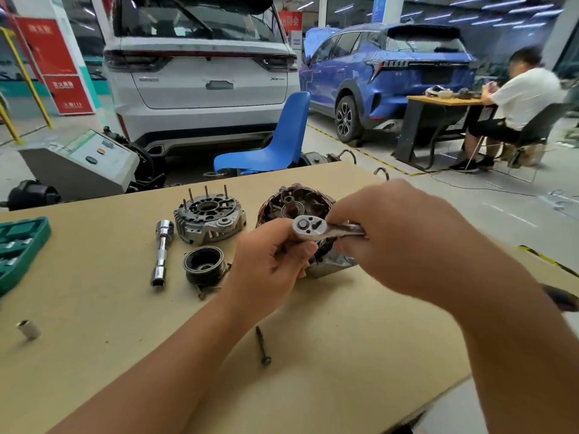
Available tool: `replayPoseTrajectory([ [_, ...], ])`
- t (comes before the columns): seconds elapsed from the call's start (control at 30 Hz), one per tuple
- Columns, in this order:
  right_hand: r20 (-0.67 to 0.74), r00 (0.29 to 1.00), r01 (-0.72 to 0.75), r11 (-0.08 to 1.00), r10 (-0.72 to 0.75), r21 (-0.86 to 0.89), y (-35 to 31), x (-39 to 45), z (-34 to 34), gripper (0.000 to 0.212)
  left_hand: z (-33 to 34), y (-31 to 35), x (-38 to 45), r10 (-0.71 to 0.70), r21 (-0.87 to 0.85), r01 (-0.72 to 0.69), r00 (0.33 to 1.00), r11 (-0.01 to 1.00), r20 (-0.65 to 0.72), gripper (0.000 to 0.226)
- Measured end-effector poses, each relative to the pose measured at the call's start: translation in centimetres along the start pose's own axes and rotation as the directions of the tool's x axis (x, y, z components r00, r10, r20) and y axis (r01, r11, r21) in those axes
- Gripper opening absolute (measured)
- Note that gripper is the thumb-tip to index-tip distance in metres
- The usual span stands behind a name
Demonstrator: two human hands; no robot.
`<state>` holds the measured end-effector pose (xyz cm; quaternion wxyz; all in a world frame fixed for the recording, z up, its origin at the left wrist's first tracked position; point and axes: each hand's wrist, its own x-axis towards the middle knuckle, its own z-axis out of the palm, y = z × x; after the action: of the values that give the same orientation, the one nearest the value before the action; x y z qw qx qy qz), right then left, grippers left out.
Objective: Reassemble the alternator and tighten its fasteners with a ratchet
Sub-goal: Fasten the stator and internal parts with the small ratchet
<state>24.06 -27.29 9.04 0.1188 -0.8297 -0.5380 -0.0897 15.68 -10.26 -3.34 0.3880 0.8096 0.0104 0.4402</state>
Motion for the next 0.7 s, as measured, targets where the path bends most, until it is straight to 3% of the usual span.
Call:
replayPoseTrajectory([
  [0.13,-0.003,0.991,-0.135,0.982,0.137,0.134,-1.5,-2.4,1.7,0.006,0.0,0.7,0.2,0.157,0.275,-0.143,0.987,0.951,-0.026,0.01],
  [0.23,0.0,0.98,-0.197,0.966,0.2,0.165,-2.4,-3.2,2.7,0.008,0.6,0.9,0.1,0.212,0.376,-0.172,0.975,0.91,-0.066,0.019],
  [0.37,0.007,0.961,-0.269,0.928,0.277,0.256,-3.1,-3.5,2.8,0.009,0.9,0.9,-0.2,0.224,0.394,-0.157,0.966,0.906,-0.13,0.021],
  [0.47,0.015,0.968,-0.241,0.919,0.249,0.311,-3.7,-3.2,2.6,0.017,1.1,1.2,-0.3,0.209,0.363,-0.147,0.968,0.92,-0.138,0.018],
  [0.7,0.094,0.971,-0.238,0.944,0.222,0.228,-4.7,-2.4,1.4,0.021,1.6,0.8,-0.4,0.145,0.371,-0.075,0.976,0.926,-0.163,0.026],
])
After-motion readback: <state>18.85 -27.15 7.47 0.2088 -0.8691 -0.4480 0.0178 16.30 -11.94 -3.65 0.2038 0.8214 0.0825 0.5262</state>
